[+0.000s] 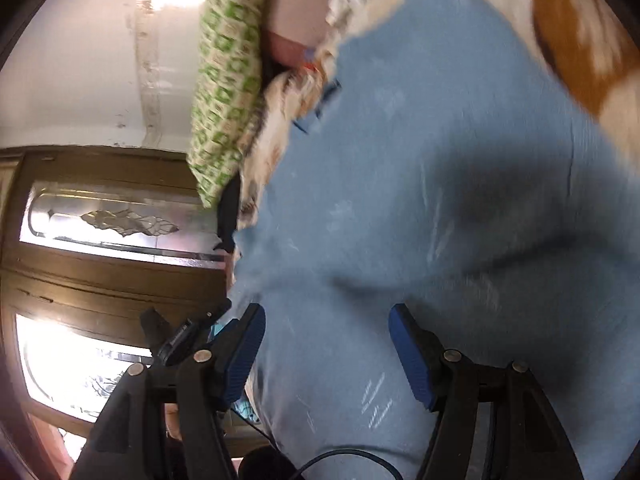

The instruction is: Fold small clothes

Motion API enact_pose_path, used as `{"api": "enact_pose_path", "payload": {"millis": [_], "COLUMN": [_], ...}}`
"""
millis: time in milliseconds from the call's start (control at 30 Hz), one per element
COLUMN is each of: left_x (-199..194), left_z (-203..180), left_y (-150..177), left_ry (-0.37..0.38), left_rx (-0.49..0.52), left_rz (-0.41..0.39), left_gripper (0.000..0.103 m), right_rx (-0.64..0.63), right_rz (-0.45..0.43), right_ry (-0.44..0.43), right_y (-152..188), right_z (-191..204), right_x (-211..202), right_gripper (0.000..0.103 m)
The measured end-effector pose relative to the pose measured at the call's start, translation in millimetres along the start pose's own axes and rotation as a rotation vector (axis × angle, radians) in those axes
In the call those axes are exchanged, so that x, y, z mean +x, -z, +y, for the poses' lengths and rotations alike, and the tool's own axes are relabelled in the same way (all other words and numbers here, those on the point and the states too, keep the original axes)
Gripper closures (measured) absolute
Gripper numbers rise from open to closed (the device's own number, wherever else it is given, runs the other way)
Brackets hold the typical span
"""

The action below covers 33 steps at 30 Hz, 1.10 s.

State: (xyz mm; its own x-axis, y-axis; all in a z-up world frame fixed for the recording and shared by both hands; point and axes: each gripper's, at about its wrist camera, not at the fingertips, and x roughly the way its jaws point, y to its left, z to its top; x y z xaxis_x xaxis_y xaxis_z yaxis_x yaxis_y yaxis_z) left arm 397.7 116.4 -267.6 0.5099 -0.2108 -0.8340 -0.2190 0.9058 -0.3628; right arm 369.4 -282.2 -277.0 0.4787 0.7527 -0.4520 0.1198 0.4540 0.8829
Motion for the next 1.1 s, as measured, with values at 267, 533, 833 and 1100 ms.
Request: {"api": "enact_pose_path", "payload": {"millis": [267,533,833,1100], "left_x": [22.6,21.3,7.8,-2.0], "left_z": [24.6,7.6,6.7,1.4], "left_y": [-10.7,-20.7,-11.2,-7.8], "left_ry": [0.151,0.158,0.2,0.317], "left_rx": [-0.17,-0.172,-0.168,-0.134], "left_rz": [-0.001,-0.044,-0.074,-0.111], "left_gripper": [0.028,0.028,0.028,0.028], "right_rx": [0.087,0.103,0.087,0.088], "right_rz": [-0.071,-0.157,-0.252,-0.187], "right_ry": [-0.045,-0.045,-0.019,-0.054], "right_y": [-3.1,-7.9,-13.6,-11.8], "right_z": [-20.3,-22.1,-25.3,-21.6], "right_x": [-3.2,-15.7,-28.9,-20.8], "right_gripper": [0.037,0.039,0.045,0.054]}}
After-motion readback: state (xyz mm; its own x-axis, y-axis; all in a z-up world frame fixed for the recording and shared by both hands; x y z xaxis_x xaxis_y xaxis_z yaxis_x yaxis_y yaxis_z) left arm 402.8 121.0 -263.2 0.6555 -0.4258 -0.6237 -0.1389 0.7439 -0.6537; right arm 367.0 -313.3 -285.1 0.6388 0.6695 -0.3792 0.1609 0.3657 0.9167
